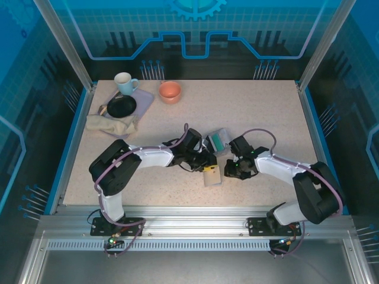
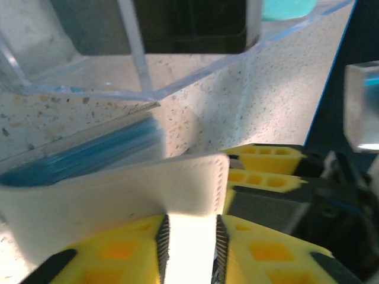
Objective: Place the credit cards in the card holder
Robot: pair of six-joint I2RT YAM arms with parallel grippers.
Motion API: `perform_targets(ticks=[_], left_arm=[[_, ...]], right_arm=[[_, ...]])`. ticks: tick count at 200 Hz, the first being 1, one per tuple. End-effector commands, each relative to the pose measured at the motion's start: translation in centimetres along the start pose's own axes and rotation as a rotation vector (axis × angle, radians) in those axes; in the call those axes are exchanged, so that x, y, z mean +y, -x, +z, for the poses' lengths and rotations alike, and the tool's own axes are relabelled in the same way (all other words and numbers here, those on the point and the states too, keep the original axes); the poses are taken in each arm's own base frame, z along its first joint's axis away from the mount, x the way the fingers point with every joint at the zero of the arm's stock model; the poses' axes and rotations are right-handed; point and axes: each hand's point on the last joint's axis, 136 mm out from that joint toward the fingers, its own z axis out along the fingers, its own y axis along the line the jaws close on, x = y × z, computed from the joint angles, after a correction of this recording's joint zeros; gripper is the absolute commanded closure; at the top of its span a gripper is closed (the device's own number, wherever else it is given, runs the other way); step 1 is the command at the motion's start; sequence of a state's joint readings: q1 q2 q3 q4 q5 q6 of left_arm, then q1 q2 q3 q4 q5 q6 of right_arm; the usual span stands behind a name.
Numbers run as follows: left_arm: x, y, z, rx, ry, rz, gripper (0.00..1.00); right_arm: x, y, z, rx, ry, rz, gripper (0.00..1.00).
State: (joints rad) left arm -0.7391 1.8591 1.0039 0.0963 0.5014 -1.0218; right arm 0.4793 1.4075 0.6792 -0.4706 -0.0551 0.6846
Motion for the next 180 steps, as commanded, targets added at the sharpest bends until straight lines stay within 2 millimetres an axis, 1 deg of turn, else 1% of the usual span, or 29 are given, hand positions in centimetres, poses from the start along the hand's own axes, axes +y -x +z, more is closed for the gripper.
perform_targets(ticks=[1,13,29,56,72,91,109,157,180], left_arm=[[1.2,-0.9,0.4,0.019,0.081,-0.016,0.66],[2.0,-0.9,0.5,0.022,0.121,-0.015,0.66],[2.4,-1.1,0.5,0.012,0.126,-0.017,0.66],[3.1,-1.2,0.6,0.009,0.145,-0.021,0.67],[3.1,-1.2,0.6,0.009,0.142,-0.021,0.67],[3.0,-1.2,0.6,0.011,0.143,-0.018,0.67],[3.0,-1.1,0.7,0.013,0.141,-0.017,0.67],[2.9,-1.2,0.7,0.018,0.142,-0.014,0.68],[3.0,-1.2,0.7,0.017,0.144,-0.015,0.68]], right_arm=[[-0.2,-0.5,-1.1,0.018,0.031,-0.006,0.70],[-0.1,-0.4,-1.5,0.018,0.037,-0.011,0.69],[0.2,-0.4,-1.9,0.021,0.051,-0.025,0.68],[0.0,-0.1,-2.4,0.017,0.029,-0.035,0.68],[0.1,0.1,-2.7,0.014,0.035,-0.039,0.68],[1.3,0.2,-3.2,0.010,0.098,-0.055,0.67],[1.5,0.5,-3.4,0.007,0.114,-0.051,0.67],[0.9,0.9,-3.3,0.011,0.102,-0.029,0.77],[1.0,0.9,-3.4,0.012,0.117,-0.027,0.78]])
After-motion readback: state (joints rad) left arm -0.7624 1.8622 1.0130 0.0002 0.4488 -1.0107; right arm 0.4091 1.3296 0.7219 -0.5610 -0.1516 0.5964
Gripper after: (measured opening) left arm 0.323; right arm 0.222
